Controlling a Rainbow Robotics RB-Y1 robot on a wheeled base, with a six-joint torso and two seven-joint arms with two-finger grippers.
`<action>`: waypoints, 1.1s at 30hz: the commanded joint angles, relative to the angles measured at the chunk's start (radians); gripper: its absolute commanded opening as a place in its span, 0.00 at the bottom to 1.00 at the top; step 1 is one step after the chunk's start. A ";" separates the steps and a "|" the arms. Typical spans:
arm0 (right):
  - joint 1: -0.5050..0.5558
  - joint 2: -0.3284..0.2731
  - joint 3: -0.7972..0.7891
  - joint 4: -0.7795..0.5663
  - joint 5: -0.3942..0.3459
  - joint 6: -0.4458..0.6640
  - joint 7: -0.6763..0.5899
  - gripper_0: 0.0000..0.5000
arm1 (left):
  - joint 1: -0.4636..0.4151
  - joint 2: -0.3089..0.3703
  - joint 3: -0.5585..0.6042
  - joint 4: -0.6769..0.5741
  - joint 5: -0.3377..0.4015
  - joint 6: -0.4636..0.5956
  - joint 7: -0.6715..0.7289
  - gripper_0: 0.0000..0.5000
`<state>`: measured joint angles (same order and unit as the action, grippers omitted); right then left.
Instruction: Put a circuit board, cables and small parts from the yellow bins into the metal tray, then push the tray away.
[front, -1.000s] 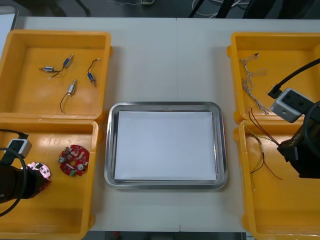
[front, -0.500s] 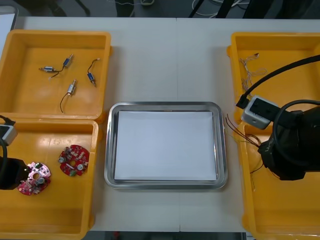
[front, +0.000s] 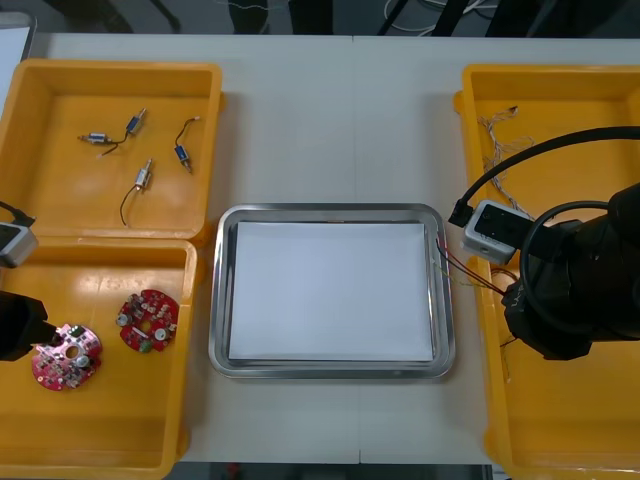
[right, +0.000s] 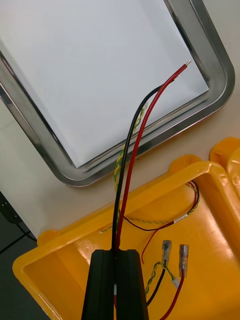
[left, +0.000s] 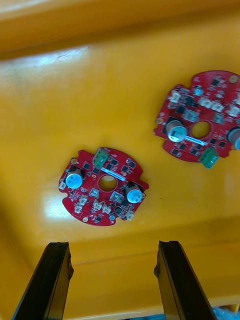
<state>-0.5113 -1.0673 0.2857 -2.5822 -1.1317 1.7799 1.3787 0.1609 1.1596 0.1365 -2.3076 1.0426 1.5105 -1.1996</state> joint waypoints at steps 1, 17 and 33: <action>-0.027 -0.036 0.007 0.005 0.001 0.007 0.043 0.00 | -0.050 0.066 0.028 0.023 0.045 0.004 -0.241 1.00; -0.026 -0.036 0.007 0.008 -0.011 0.021 0.043 0.00 | -0.081 0.080 -0.020 0.211 0.132 -0.115 -0.549 1.00; -0.027 -0.036 0.007 0.008 -0.017 0.033 0.039 0.00 | -0.255 0.060 -0.284 0.315 0.025 -0.181 -0.575 1.00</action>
<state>-0.5115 -1.0674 0.2858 -2.5725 -1.1410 1.8051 1.3787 -0.0601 1.1947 -0.1125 -1.9962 1.1113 1.3530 -1.7124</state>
